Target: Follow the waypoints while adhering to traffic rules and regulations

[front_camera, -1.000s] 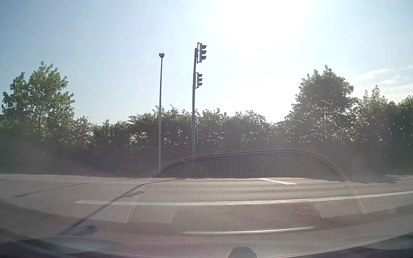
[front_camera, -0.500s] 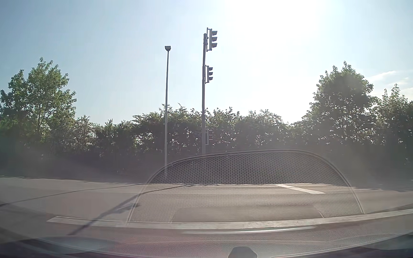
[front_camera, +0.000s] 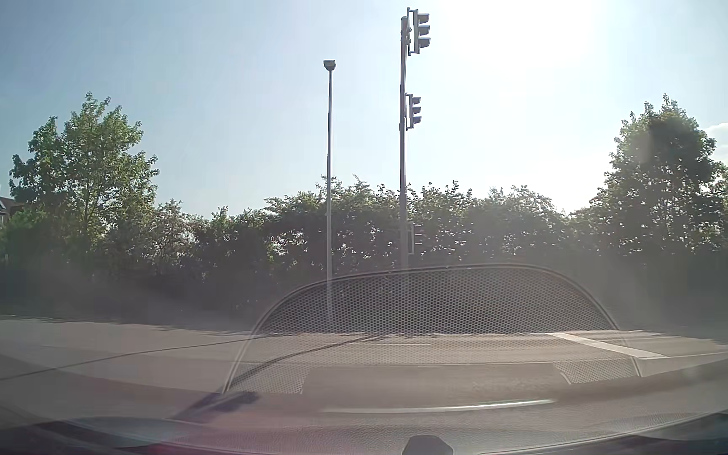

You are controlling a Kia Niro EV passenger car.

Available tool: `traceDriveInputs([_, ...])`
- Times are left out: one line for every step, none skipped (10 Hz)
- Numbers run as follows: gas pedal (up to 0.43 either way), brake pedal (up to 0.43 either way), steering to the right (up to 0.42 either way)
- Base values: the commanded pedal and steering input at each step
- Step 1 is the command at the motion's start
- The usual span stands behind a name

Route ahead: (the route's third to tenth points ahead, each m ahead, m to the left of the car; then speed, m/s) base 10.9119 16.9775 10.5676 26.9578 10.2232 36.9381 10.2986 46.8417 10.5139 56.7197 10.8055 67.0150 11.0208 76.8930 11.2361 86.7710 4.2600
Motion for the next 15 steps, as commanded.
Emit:
traceDriveInputs([0.169, 0.000, -0.221])
traceDriveInputs([0.169, 0.000, -0.231])
traceDriveInputs([0.169, 0.000, -0.248])
traceDriveInputs([0.169, 0.000, -0.264])
traceDriveInputs([0.169, 0.000, -0.277])
traceDriveInputs([0.169, 0.000, -0.290])
traceDriveInputs([0.169, 0.000, -0.302])
traceDriveInputs([0.157, 0.000, -0.317])
traceDriveInputs([0.150, 0.000, -0.333])
traceDriveInputs([0.110, 0.000, -0.350])
traceDriveInputs([0.087, 0.000, -0.364])
traceDriveInputs([0.087, 0.000, -0.372])
traceDriveInputs([0.087, 0.000, -0.379])
traceDriveInputs([0.087, 0.000, -0.384])
traceDriveInputs([0.098, 0.000, -0.386])
